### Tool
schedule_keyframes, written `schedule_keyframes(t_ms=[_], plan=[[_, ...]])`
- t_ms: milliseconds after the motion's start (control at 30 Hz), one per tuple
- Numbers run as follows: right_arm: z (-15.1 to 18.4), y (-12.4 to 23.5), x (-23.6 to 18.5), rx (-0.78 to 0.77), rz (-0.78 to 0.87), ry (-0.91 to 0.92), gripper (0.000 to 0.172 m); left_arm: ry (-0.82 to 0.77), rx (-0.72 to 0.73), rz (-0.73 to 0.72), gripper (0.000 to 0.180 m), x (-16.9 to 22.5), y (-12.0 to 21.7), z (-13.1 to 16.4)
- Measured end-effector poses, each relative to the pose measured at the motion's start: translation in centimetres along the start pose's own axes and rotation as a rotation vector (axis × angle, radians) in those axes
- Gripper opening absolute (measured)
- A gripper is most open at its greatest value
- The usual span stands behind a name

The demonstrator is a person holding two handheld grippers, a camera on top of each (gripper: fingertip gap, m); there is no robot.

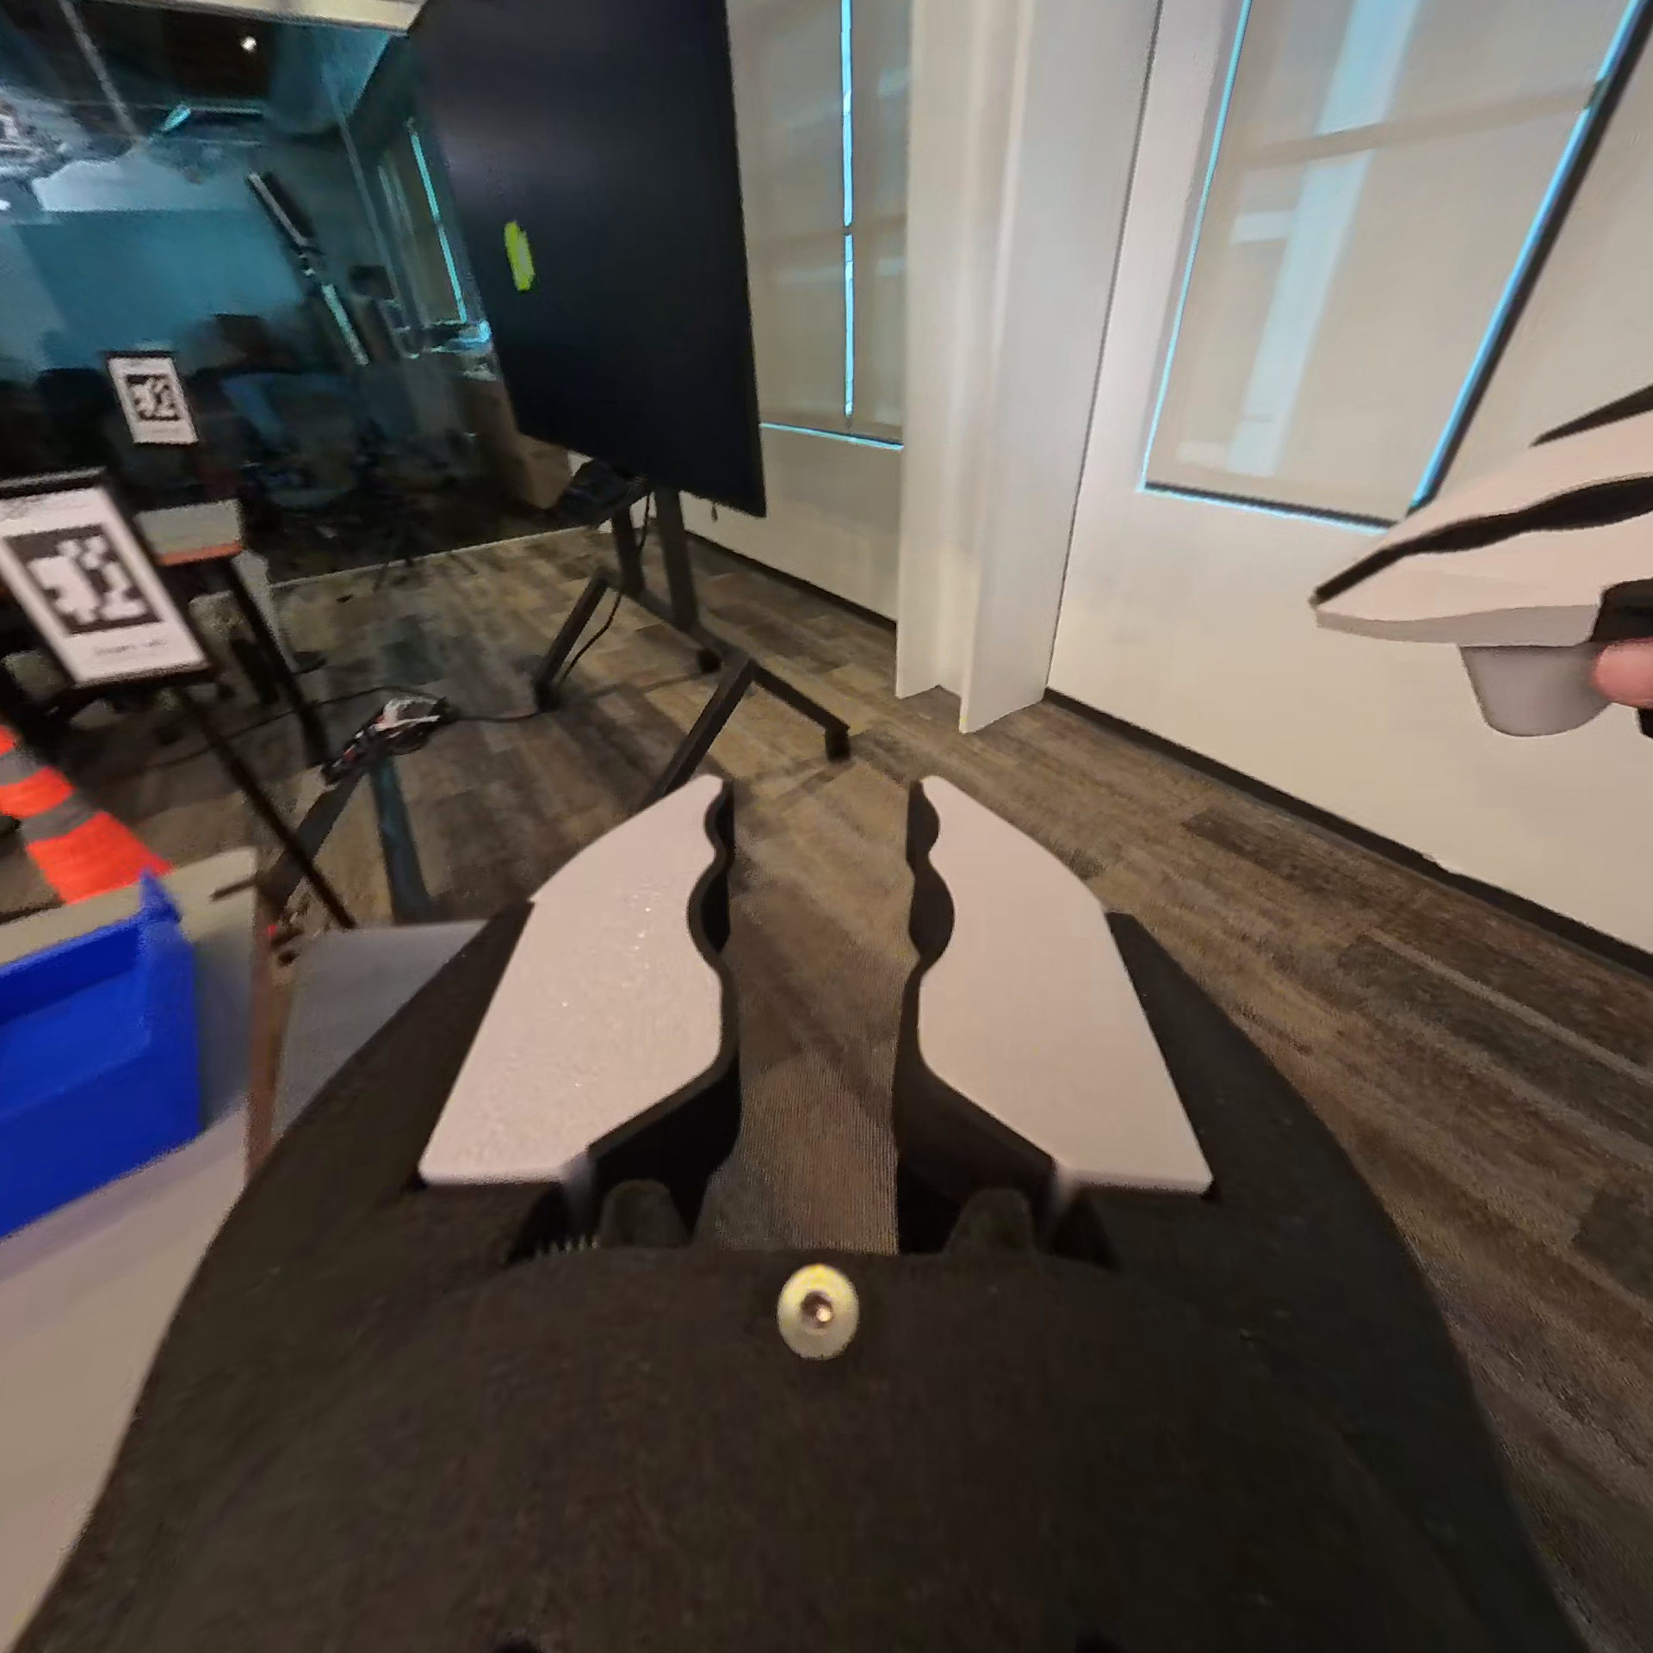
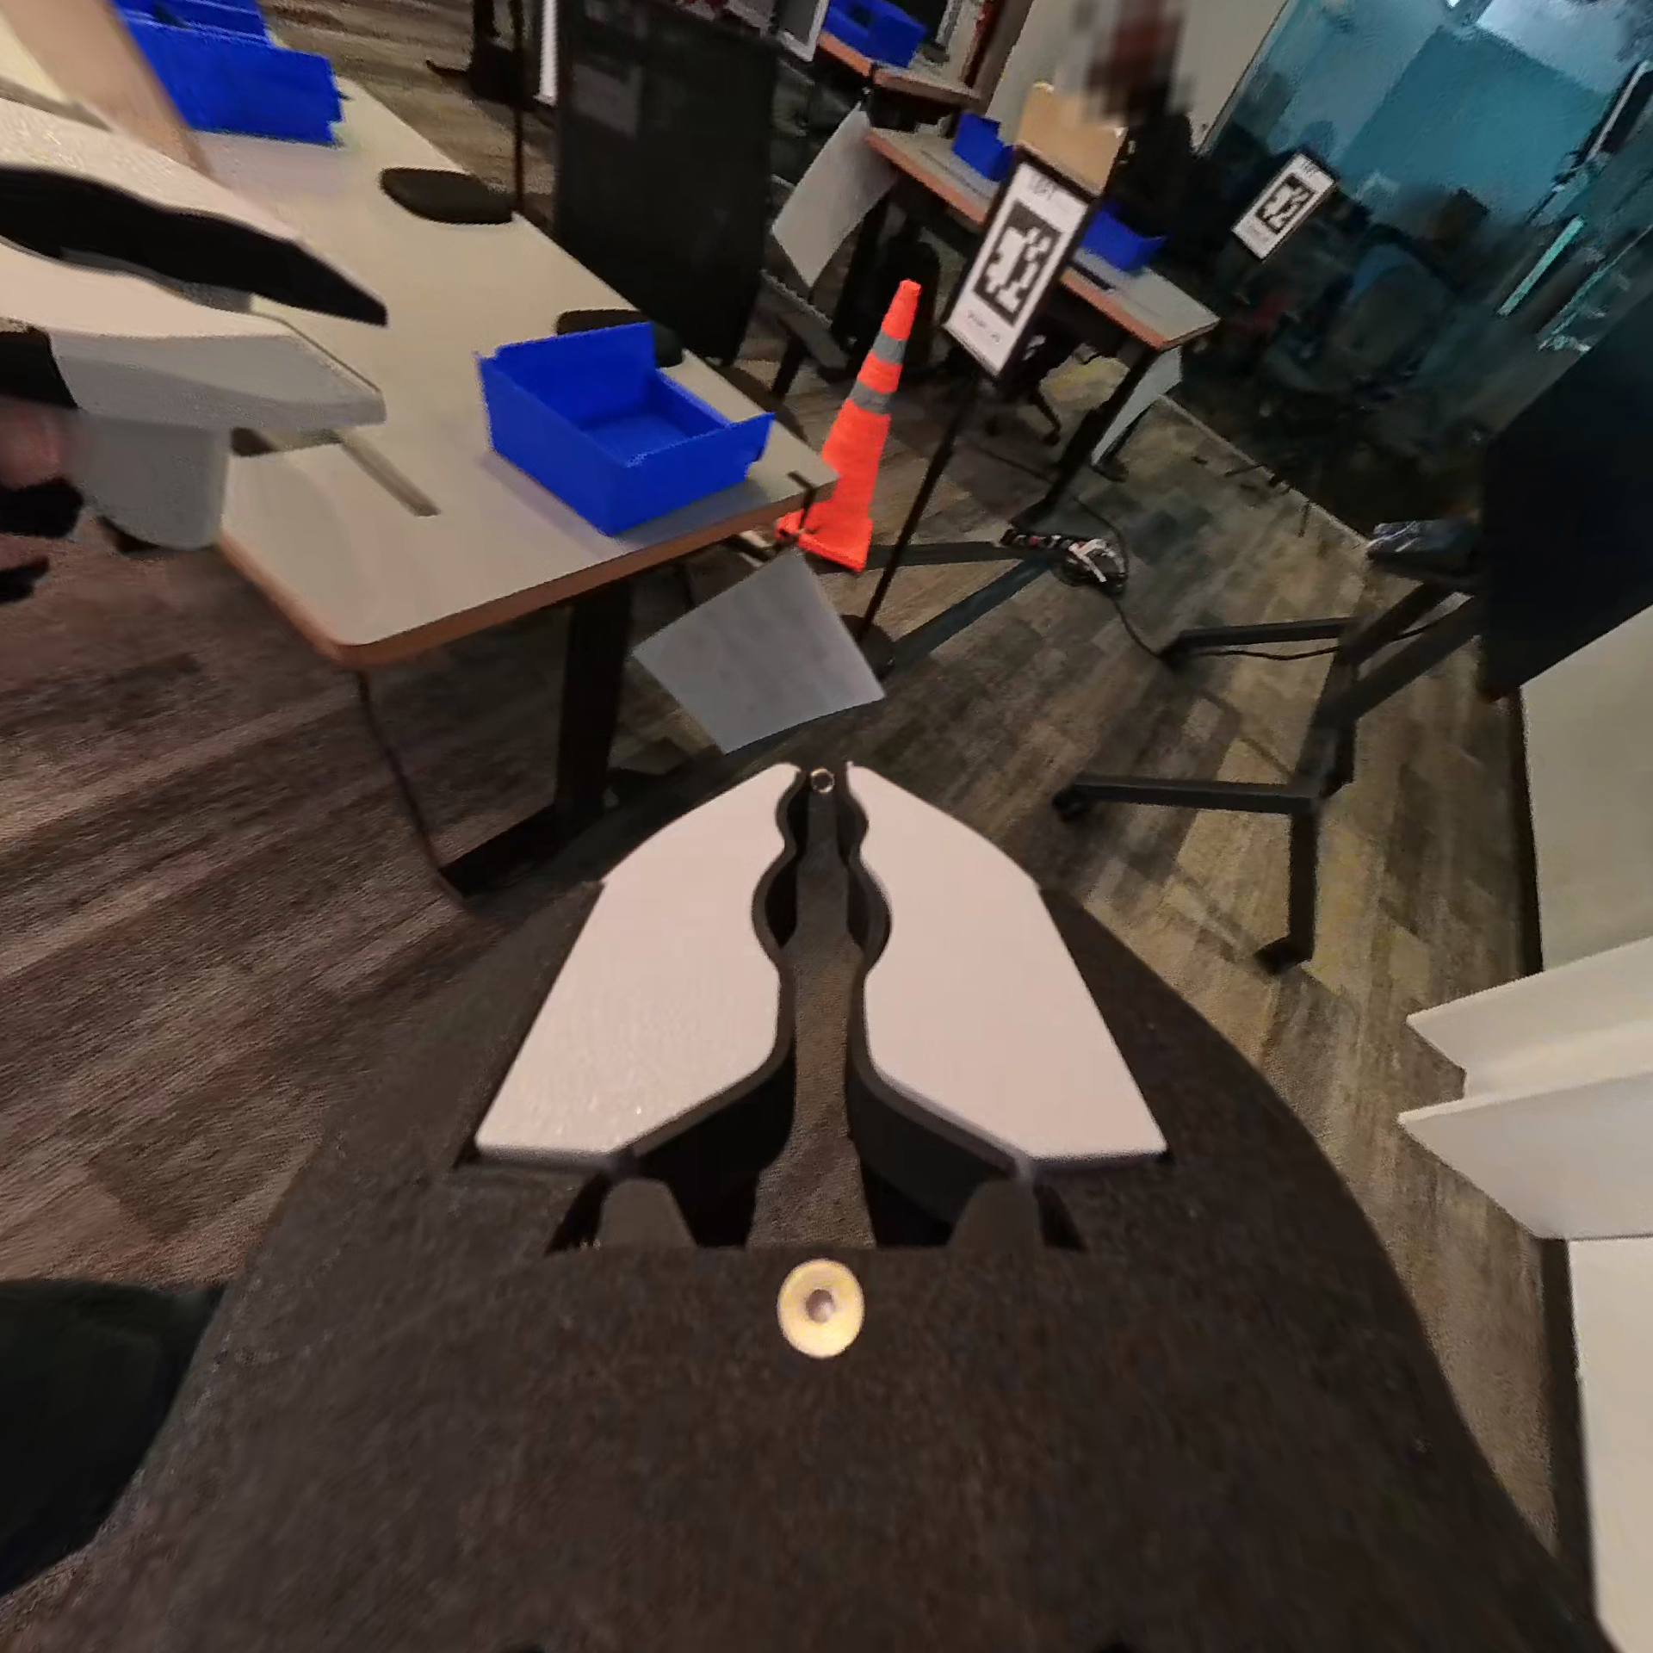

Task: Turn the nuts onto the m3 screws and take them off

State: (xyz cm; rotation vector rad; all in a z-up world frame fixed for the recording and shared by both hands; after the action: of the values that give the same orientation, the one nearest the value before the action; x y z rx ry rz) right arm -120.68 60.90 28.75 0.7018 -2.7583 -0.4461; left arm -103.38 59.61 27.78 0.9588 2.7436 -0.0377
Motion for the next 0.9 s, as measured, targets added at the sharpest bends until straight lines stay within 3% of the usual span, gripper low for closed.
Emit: schedule_keyframes(t_ms=[267, 467, 700, 900], plan=[[-4.3, -13.6, 15.9, 0.025, -0.013, -0.022, 0.005, -0.058, -0.015, 0.081, 0.037, -6.1, -22.4, -1.4], [-8.4, -26.6, 26.0, 0.078, -0.106, 0.070, 0.005, -0.055, -0.021, -0.017, 0.038, -13.8, -35.8, -0.4], [-15.9, -43.8, 33.9, 0.122, -0.372, 0.162, 0.005, -0.005, -0.062, -0.284, 0.037, -26.9, -47.5, 1.5], [-23.5, -59.0, 34.0, 0.206, -0.619, 0.236, 0.005, 0.003, -0.099, -0.425, 0.038, -38.8, -55.1, 5.5]])
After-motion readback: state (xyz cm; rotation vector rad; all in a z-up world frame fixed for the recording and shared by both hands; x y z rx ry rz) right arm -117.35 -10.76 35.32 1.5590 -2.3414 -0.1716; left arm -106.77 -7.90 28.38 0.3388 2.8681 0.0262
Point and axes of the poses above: each gripper's, where its closed fingertips meet, y back along the fingers, z out of its underside, x = y × z across the jaws, the point moved 1 cm from there along y, back along the fingers, and after that the axes turned 11 degrees about -y, right-handed, at the moved point
